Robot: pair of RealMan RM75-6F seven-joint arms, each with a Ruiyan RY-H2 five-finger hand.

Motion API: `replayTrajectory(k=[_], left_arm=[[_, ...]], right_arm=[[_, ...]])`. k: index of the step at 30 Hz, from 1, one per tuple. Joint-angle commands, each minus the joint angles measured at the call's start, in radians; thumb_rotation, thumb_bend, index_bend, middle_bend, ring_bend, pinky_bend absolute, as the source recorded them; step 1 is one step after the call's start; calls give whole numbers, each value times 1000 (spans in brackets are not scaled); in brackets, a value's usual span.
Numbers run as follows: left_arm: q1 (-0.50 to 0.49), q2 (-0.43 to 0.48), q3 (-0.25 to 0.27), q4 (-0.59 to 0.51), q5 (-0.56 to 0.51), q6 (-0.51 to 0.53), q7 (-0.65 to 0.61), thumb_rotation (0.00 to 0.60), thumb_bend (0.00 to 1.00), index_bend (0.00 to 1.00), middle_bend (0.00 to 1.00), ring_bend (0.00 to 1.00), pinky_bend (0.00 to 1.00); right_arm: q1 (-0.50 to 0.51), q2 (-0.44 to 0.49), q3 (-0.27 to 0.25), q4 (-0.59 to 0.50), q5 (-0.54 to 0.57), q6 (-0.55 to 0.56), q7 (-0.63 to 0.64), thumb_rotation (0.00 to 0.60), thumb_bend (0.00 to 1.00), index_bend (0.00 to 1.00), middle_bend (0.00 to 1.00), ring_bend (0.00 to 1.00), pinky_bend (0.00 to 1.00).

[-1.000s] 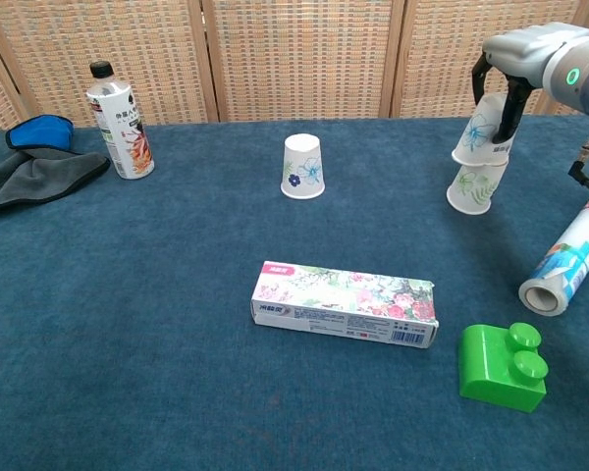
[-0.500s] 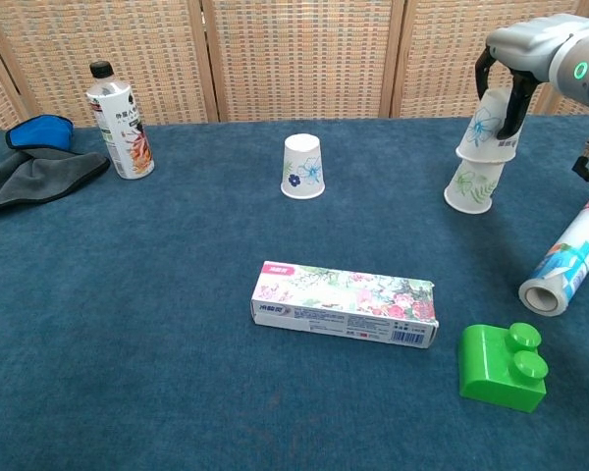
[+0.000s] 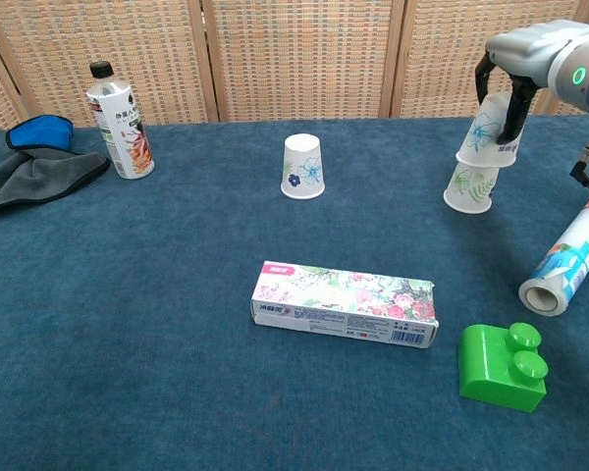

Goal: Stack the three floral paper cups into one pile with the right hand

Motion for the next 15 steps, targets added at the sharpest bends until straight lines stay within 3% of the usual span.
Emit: replayTrajectory(k=[1, 15], left_arm=[[0, -1, 1, 2, 0, -1, 0, 600, 156, 21, 0, 0, 91], [-6, -8, 4, 9, -5, -14, 10, 600, 156, 22, 0, 0, 91]], right_arm=[[5, -14, 0, 24, -15, -3, 13, 600, 198, 512, 253, 147, 235], [9, -53, 1, 100, -33, -20, 37, 600, 199, 421, 206, 127, 215]])
